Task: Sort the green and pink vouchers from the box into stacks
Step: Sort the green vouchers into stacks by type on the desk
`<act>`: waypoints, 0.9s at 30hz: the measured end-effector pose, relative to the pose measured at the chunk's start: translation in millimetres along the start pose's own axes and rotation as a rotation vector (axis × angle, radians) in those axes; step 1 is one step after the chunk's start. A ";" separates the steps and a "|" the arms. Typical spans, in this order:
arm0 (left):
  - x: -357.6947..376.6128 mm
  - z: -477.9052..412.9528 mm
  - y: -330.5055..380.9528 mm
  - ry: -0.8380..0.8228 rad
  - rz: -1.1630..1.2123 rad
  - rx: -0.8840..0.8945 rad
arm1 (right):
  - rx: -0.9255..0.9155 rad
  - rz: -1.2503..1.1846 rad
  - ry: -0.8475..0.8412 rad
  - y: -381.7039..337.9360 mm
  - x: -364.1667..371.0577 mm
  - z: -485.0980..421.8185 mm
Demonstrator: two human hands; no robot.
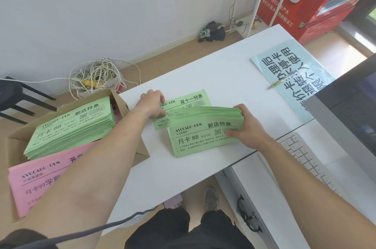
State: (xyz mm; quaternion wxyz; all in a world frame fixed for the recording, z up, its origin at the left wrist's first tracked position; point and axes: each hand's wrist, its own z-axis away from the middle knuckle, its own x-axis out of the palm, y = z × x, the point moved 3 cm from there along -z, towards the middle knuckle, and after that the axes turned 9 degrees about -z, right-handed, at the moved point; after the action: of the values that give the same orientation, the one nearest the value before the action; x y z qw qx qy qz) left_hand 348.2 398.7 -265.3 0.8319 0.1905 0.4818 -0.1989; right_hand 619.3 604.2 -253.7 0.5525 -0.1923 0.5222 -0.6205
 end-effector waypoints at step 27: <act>-11.0 6.9 1.7 0.042 0.071 0.060 | -0.012 0.026 -0.007 1.4 -3.6 -7.4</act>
State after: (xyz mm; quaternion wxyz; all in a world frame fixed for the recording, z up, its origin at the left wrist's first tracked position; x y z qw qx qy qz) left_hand 349.0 398.2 -252.2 0.8219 0.2363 0.4861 -0.1796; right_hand 615.0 610.8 -256.5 0.5611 -0.1913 0.5264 -0.6094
